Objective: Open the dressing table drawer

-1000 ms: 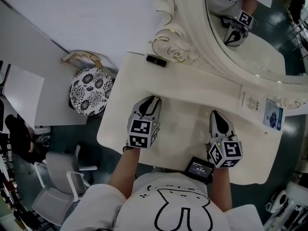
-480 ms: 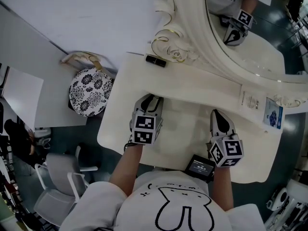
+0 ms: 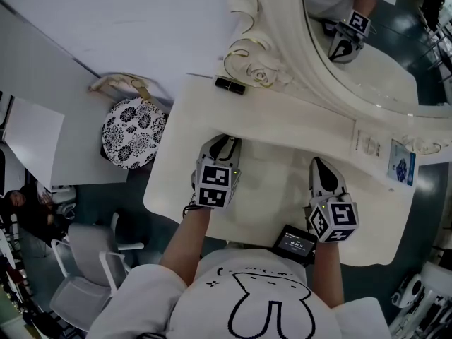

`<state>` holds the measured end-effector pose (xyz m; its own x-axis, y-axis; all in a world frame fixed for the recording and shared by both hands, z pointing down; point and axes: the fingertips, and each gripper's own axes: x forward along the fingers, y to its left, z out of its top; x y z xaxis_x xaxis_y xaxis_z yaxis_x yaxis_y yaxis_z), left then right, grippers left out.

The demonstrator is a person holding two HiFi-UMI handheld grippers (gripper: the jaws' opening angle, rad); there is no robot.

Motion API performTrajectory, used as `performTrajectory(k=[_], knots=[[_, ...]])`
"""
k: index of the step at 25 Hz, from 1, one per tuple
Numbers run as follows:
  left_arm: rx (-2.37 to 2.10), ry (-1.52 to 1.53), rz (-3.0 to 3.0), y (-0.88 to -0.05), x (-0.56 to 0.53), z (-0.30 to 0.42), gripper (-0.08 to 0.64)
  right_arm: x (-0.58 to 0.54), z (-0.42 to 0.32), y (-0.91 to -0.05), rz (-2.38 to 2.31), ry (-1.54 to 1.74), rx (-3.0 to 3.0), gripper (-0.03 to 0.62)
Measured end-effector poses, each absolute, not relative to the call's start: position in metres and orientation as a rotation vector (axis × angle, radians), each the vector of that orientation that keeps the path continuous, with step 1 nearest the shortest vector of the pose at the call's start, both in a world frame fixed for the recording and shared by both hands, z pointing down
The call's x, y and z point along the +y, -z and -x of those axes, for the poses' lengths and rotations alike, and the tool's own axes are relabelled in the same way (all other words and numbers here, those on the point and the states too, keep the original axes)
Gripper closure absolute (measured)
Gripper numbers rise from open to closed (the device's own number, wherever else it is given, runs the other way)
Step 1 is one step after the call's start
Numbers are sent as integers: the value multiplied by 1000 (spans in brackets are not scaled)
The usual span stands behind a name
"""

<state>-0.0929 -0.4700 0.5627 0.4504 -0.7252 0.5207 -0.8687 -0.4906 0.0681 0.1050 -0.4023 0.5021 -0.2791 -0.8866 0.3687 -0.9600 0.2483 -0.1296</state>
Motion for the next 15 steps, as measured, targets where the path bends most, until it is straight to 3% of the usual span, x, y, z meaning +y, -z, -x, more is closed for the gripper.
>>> performTrajectory(k=[15], knots=[[-1356, -643, -2388, -563, -461, 95, 436, -386, -103, -497, -1745, -471, -2308, 581]])
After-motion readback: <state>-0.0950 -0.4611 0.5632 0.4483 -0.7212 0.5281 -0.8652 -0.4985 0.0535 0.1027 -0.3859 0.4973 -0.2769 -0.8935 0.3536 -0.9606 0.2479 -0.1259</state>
